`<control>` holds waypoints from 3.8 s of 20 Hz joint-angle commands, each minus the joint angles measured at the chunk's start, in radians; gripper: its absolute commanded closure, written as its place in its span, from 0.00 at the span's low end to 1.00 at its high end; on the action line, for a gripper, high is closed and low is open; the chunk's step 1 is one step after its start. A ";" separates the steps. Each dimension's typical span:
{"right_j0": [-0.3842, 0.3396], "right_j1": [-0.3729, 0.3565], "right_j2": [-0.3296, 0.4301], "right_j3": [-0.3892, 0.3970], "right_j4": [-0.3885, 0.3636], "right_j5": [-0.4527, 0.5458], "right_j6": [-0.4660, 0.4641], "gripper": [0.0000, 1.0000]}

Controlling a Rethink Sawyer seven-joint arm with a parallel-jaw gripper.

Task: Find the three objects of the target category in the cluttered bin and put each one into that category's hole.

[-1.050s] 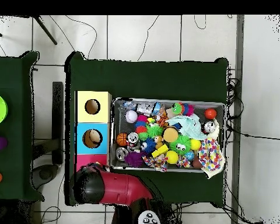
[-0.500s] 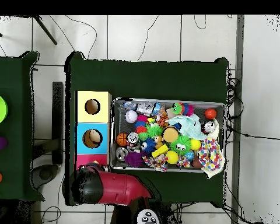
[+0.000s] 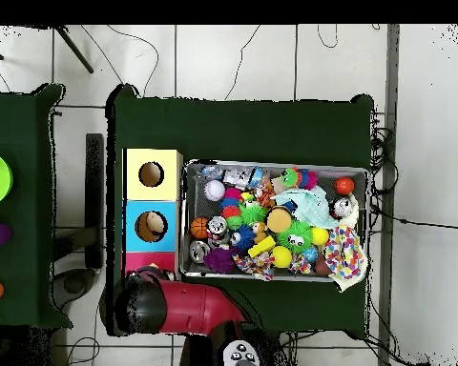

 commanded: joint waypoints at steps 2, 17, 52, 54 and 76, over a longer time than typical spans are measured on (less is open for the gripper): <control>-0.035 0.004 0.095 0.059 0.039 -0.108 0.226 1.00; -0.061 0.066 0.116 0.090 0.017 -0.195 0.227 1.00; -0.162 0.113 0.211 0.136 -0.055 -0.360 0.222 1.00; -0.163 0.118 0.209 0.135 -0.057 -0.361 0.222 1.00; -0.186 0.202 0.206 0.119 -0.120 -0.455 0.215 1.00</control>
